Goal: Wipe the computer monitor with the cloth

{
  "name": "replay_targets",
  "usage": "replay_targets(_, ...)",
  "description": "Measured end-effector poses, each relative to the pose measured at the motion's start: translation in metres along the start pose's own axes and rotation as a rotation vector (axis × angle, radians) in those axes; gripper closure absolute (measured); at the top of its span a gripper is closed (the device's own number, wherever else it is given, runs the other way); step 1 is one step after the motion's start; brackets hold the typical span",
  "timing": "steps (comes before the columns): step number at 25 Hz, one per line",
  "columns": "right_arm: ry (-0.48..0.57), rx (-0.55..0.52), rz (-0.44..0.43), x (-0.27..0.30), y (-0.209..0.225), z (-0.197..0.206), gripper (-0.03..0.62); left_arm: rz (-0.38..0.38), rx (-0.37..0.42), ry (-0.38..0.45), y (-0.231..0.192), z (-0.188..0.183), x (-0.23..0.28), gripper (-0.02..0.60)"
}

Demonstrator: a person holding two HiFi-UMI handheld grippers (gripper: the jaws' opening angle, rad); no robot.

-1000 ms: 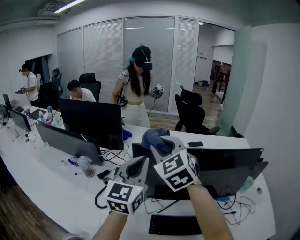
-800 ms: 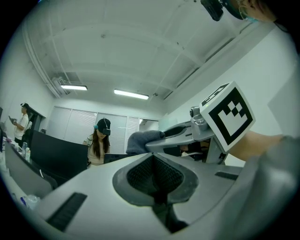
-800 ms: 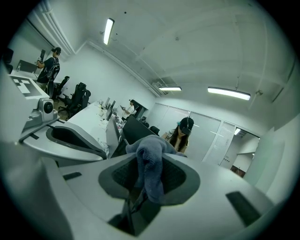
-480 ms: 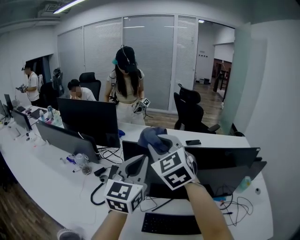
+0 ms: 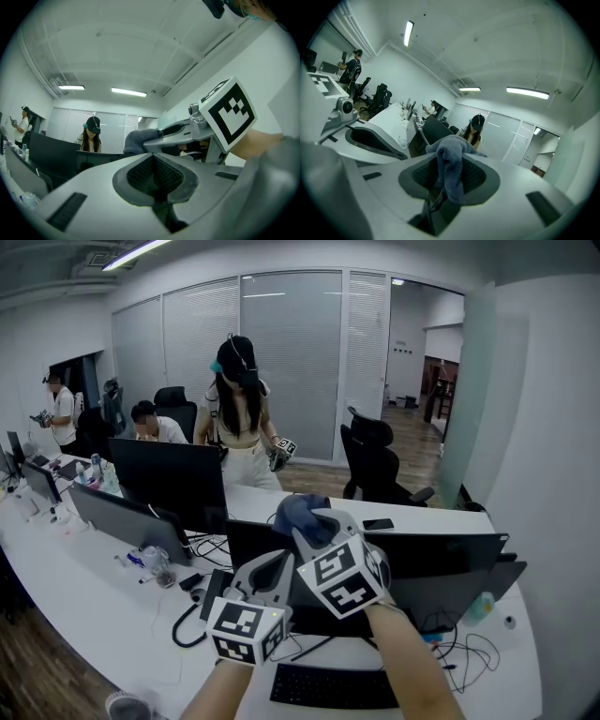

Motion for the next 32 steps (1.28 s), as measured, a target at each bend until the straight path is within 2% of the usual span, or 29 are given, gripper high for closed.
replay_targets(22, -0.012, 0.049, -0.017, -0.037, 0.044, 0.018, 0.471, -0.028, -0.001, -0.026, 0.058, -0.020, 0.026, 0.575)
replay_targets(32, -0.023, 0.063, -0.026, -0.056, 0.069, 0.029, 0.471, -0.009, 0.011, -0.015, 0.086, -0.035, 0.040, 0.575)
Point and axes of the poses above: the fingertips, and each gripper's own axes: x forward along the fingers, y to its right, z out of its underside, the point moved 8 cm from there along -x, backward along the fingers, and after that the axes turned 15 degrees about x, right-handed, at the moved point
